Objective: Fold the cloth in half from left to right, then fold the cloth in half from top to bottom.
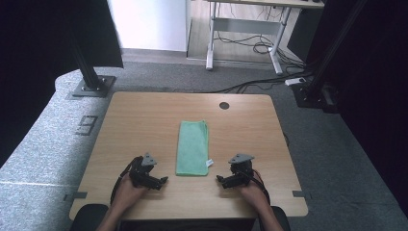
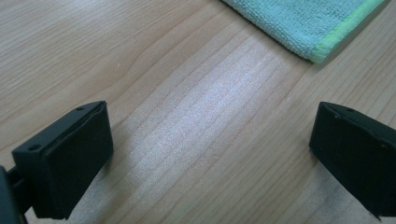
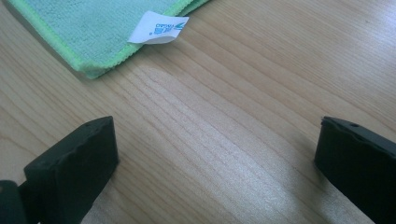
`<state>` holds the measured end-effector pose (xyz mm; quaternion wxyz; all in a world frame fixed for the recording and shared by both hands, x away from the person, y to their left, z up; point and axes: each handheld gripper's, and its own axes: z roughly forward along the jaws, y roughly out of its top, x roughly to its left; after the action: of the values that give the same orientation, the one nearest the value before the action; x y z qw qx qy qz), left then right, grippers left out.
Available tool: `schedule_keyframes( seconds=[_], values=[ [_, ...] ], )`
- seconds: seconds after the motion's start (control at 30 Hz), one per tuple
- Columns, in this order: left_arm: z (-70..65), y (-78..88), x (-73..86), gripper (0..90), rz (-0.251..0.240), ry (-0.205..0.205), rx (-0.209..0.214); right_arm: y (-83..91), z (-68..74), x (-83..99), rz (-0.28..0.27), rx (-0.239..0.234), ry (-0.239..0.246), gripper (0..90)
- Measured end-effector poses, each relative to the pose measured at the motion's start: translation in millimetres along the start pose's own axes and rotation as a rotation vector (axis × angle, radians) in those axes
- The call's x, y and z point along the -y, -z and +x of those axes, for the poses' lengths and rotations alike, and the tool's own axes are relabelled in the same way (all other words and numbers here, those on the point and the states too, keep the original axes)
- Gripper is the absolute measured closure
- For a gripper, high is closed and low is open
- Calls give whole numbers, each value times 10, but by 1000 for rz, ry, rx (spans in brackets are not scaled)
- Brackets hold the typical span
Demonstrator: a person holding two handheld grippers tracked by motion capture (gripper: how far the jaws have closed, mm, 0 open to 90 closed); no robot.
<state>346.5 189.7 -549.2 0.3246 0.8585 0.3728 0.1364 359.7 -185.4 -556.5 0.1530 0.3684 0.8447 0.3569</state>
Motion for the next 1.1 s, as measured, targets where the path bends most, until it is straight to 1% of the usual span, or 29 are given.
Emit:
schedule_keyframes(
  seconds=[0.27, 0.47, 0.63, 0.77, 0.93, 1.03, 1.1],
  values=[
    [13, -9, -11, 0, 1, -1, 2, -5, 2, -6, 1, -1, -1, 0],
    [22, -22, -27, 0, 0, 9, -8, -10, 2, -15, 2, 2, -7, 0],
    [46, -53, -82, 0, 13, 17, -14, -16, 12, -46, 12, -3, -10, 0],
    [75, -79, -148, 0, 19, 18, -18, -15, 36, -84, 2, -7, -10, 0],
    [127, -84, -273, 0, 1, 27, -29, -25, 65, -144, -9, -16, -15, 0],
    [152, -93, -358, 0, -3, 17, -38, -46, 77, -186, -10, -22, -16, 0],
    [178, -119, -449, 0, -8, 11, -53, -62, 85, -222, -15, -27, -20, 0]
  ],
)
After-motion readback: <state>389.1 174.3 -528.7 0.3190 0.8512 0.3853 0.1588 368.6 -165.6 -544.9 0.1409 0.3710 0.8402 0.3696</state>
